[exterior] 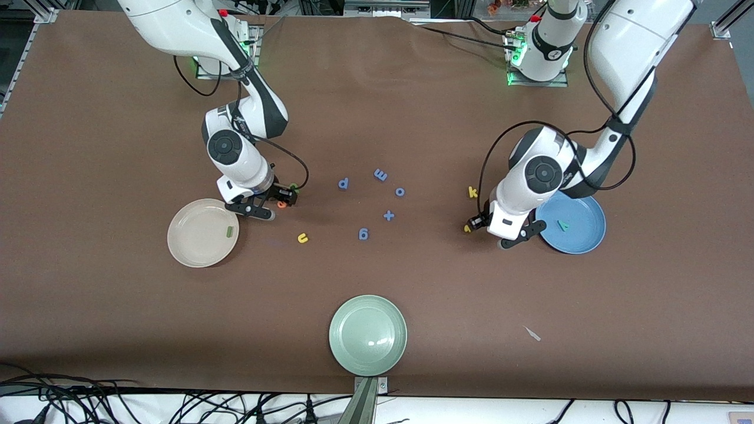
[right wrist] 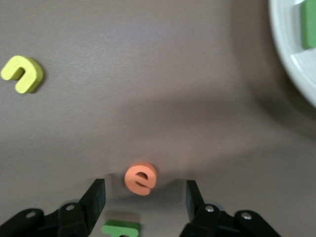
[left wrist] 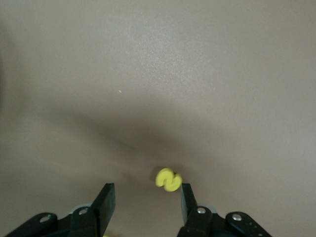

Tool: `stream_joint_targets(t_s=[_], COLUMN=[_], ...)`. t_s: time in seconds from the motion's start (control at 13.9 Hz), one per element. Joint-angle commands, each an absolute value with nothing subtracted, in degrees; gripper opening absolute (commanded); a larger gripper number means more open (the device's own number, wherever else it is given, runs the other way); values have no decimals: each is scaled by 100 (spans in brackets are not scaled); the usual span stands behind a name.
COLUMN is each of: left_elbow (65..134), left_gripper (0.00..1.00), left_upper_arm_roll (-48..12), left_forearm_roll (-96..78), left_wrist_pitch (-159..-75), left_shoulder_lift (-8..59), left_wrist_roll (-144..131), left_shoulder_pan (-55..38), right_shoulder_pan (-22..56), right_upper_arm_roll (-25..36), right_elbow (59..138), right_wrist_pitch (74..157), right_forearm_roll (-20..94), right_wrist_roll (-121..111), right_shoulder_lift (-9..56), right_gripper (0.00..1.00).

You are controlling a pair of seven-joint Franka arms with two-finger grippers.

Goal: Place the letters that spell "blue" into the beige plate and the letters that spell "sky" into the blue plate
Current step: 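Grasp the yellow z with the left gripper while the right gripper places the orange e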

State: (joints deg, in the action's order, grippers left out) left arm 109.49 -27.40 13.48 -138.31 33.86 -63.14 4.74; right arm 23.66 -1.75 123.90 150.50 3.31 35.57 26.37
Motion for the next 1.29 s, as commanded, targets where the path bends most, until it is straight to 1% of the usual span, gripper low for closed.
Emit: stream_joint_targets(t_s=[0.0,0.14,0.36,0.43,0.5,0.57,0.65,0.79,0.86,1.08,1.15,1.22], left_elbow=[10617,10617,10600,10556,10521,10512,10512,10363,10354,10362,10362,10354], left_gripper=[63,63,63,63,63,62,62,62,62,58,57,57], left_upper_arm_roll=[-2619,-2602,-2505,-2514,-2505,-2470,-2409,-2391,-2373,-2285,-2250,-2206], left_forearm_roll=[1529,1529,1529,1529,1529,1529,1529,1529,1529,1564,1573,1573], left_wrist_pitch=[-13702,-13702,-13702,-13702,-13702,-13702,-13702,-13693,-13693,-13676,-13676,-13676], left_shoulder_lift=[3656,3709,3709,3718,3770,3788,3788,3858,3902,3902,3902,3911], left_wrist_roll=[-7222,-8072,-9270,-9420,-9605,-9754,-9852,-10054,-10116,-10186,-10274,-10309], left_shoulder_pan=[387,378,299,290,177,37,-61,-140,-175,-193,-202,-220], right_shoulder_pan=[2426,2426,2426,2426,2417,2417,2417,2417,2417,2408,2408,2408], right_upper_arm_roll=[-176,-167,-97,-62,-27,-18,-9,9,9,78,218,385], right_elbow=[12393,12410,12410,12410,12401,12401,12410,12410,12419,12384,12288,12070], right_wrist_pitch=[15345,15477,15469,15469,15451,15442,15442,15434,15434,15286,14988,14498], right_forearm_roll=[352,334,272,272,272,272,272,272,272,272,272,281], right_wrist_roll=[3621,3604,3385,3349,3262,3200,3173,3155,3147,3024,2797,2464], right_shoulder_lift=[2803,2874,2830,2830,2813,2804,2804,2786,2769,2664,2576,2506], right_gripper=[74,73,65,64,61,54,44,20,12,9,9,9])
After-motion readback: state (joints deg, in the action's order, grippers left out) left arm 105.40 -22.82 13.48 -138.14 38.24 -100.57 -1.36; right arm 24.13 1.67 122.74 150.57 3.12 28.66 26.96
